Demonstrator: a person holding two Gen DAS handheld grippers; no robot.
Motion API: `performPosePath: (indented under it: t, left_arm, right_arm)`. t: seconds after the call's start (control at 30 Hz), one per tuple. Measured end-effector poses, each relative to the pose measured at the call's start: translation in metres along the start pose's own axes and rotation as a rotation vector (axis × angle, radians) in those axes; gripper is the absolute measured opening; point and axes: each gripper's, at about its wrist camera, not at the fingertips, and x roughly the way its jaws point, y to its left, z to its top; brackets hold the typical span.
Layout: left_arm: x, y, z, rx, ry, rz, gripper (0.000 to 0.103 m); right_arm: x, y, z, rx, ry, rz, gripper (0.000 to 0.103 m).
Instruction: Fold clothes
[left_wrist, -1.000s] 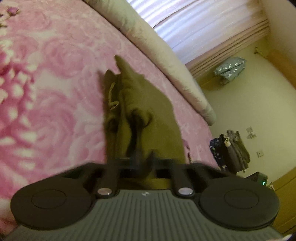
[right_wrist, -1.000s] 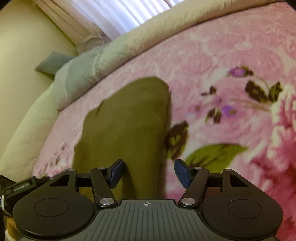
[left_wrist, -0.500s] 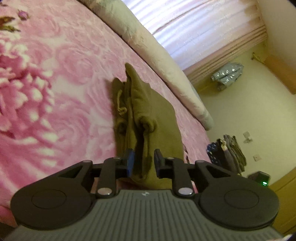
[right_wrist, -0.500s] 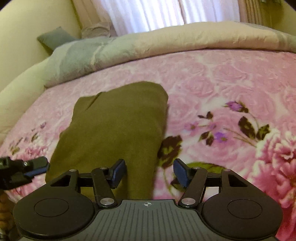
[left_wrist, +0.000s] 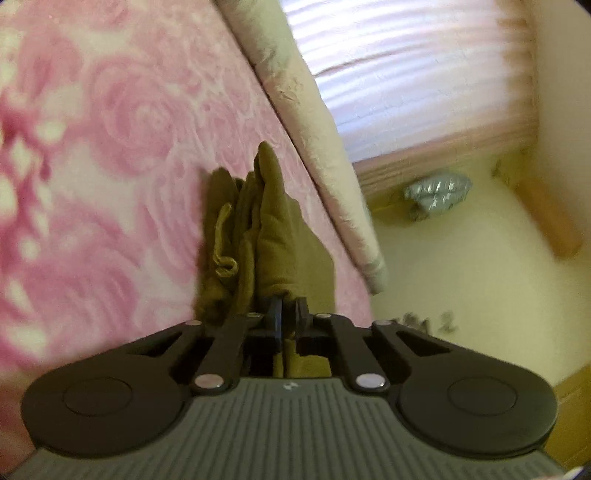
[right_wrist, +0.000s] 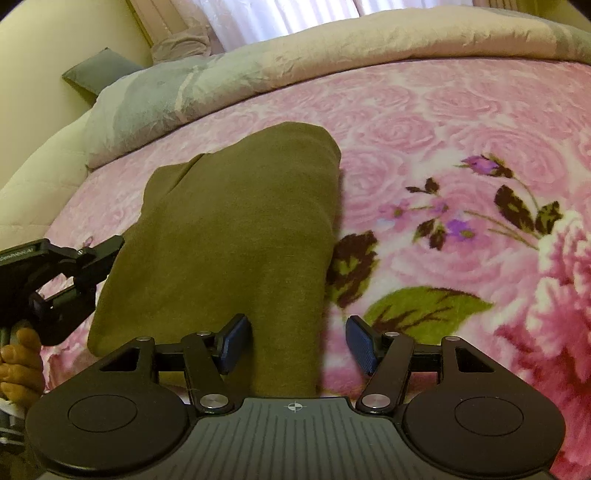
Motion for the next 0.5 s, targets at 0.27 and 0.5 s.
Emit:
performPosePath:
  t: [0.27, 0.5]
  left_arm:
    - [-0.025, -0.019, -0.006, 0.187, -0.01, 0.093, 0.003]
    - [-0.043, -0.036, -0.045, 0.154, 0.005, 0.043, 0.029]
  right_arm:
    - [0.001, -0.004, 0.004, 0.014, 0.016, 0.017, 0.062]
    - [-0.003, -0.008, 0.004, 0.06, 0.003, 0.043, 0.062]
